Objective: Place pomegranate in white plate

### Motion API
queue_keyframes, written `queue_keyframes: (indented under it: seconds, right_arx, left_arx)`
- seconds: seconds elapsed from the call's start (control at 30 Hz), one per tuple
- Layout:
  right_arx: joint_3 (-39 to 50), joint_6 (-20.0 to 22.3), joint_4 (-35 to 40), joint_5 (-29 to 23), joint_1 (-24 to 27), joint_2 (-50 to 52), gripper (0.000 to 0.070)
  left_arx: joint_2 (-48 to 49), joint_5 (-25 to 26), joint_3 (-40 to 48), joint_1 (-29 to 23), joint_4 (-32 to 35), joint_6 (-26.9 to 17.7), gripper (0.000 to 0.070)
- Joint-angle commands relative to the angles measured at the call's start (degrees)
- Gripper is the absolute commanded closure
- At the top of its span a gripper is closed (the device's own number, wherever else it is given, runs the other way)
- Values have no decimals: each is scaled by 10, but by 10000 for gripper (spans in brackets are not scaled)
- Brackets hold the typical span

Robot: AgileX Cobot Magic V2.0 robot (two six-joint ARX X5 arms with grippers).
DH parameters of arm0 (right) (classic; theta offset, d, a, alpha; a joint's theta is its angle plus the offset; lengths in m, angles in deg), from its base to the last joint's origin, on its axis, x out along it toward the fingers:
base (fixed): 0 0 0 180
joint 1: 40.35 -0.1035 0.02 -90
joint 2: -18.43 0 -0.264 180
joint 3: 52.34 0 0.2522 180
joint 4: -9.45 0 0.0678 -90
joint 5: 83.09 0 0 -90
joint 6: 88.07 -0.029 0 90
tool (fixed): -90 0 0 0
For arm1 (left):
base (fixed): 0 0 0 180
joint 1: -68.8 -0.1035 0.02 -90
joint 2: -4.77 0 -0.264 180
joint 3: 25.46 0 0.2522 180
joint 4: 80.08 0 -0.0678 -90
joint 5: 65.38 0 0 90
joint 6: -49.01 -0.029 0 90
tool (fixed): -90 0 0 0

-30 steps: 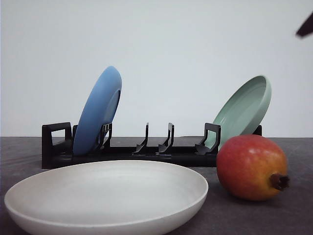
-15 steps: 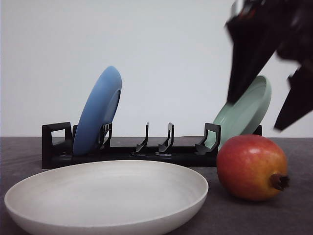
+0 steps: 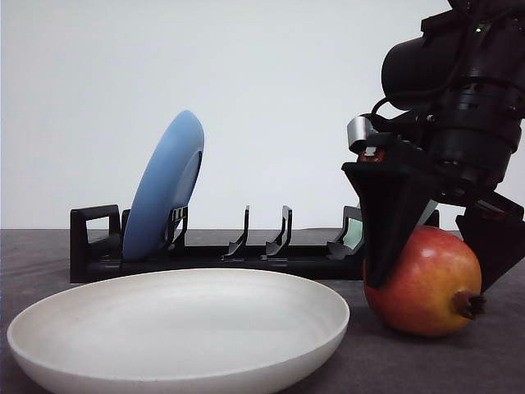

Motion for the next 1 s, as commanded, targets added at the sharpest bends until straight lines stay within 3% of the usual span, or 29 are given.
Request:
queue_keyframes:
  seconds: [0.0, 0.07, 0.13, 0.3, 0.5, 0.7, 0.97]
  right_arx:
    - [-8, 6, 4, -2, -4, -10, 114]
    - [-8, 6, 1, -2, -4, -10, 215]
    - [-9, 6, -2, -2, -4, -10, 265]
    - [-52, -6, -37, -28, -15, -10, 263]
    - [-150, -33, -76, -32, -84, -11, 262]
    - [-189, -67, -27, -33, -185, -23, 262]
    - [-189, -93, 40, -77, -271, -71, 262]
  left_arx:
    - [-3, -2, -8, 9, 8, 3, 67]
    - [-3, -2, -8, 9, 8, 3, 67]
    - [-3, -2, -8, 9, 8, 3, 67]
    - [-3, -2, -8, 9, 10, 4, 67]
    - [-3, -2, -8, 9, 29, 2, 68]
    - [-3, -2, -8, 9, 26, 2, 67]
    - [-3, -2, -8, 9, 25, 3, 68]
